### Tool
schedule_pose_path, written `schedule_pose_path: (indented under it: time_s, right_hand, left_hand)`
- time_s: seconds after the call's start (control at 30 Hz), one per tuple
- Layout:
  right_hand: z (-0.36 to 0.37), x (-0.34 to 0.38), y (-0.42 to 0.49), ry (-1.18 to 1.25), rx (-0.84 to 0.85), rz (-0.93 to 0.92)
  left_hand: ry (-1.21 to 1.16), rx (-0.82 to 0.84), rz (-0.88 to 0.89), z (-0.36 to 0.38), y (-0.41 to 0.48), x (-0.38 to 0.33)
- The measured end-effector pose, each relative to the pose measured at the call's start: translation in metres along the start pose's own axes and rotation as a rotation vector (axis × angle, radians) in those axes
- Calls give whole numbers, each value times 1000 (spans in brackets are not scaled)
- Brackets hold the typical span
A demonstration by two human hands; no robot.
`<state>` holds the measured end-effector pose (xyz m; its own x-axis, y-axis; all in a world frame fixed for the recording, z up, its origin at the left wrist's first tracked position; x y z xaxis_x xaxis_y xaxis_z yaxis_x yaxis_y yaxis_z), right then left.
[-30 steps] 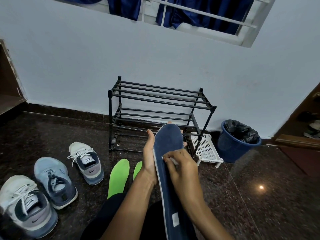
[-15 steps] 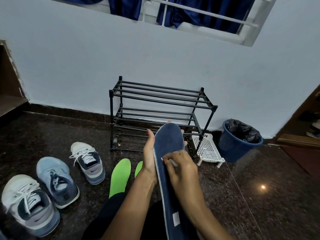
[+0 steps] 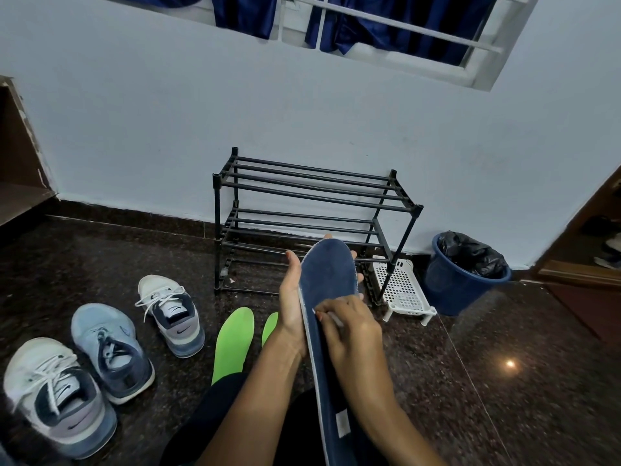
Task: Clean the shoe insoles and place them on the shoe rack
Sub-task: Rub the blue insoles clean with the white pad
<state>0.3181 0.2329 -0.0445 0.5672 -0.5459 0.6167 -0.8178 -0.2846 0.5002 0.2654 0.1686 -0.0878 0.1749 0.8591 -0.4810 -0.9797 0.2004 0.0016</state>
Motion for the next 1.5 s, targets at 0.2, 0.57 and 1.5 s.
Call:
schedule_pose_path:
  time_s: [0.2, 0.57, 1.5]
  right_hand:
    - [-13, -24, 19, -79, -80, 84]
    - [-3, -6, 4, -1, -31, 42]
    - [-1, 4, 0, 47, -29, 17]
  left_hand:
    - [-17, 30, 3, 5, 0, 0]
    - [14, -26, -24, 0, 0, 1]
    - [24, -4, -12, -4, 1, 2]
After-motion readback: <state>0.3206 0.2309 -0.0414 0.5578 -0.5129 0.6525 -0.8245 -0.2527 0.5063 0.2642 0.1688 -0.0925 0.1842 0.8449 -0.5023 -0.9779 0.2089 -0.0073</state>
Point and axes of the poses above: each hand's wrist, its own y-axis towards the middle knuckle, its own z-axis out of the palm, x = y × z, the point moved 6 cm from there along y, towards the middle knuckle, and after that the axes turned 6 degrees about x, right-handed, at the moved point
